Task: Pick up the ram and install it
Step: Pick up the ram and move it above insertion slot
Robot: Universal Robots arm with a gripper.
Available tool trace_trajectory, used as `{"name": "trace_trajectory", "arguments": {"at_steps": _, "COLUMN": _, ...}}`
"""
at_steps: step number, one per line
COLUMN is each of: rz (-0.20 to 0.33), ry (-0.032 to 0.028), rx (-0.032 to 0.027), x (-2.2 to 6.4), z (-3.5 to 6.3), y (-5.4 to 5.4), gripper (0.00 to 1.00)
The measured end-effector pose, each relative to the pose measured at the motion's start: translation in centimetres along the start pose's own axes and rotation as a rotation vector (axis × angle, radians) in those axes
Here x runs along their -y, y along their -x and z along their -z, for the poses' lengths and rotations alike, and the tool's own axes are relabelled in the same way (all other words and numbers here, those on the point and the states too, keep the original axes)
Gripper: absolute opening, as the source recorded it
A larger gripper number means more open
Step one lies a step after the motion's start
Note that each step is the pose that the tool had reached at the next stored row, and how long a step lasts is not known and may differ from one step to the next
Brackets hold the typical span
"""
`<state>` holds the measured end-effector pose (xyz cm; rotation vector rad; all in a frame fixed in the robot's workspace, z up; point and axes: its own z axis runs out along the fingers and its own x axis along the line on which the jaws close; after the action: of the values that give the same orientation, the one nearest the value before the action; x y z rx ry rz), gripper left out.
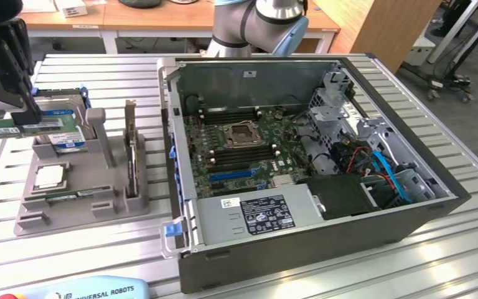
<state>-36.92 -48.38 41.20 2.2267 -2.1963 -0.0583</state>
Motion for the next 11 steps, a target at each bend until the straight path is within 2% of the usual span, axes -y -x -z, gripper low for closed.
{"name": "trace_trajectory", "arguments": {"at_steps": 8, "rz": 0.004, "ry": -0.0003, "rx": -0.0002, "x": 0.02, "z": 0.16, "y": 0.01, "gripper": 0.11}}
{"name": "trace_trajectory", "arguments": {"at_steps": 11, "rz": 0.004, "ry": -0.0003, "rx": -0.0002, "x": 0.4, "z": 0.16, "y": -0.01, "gripper": 0.11}}
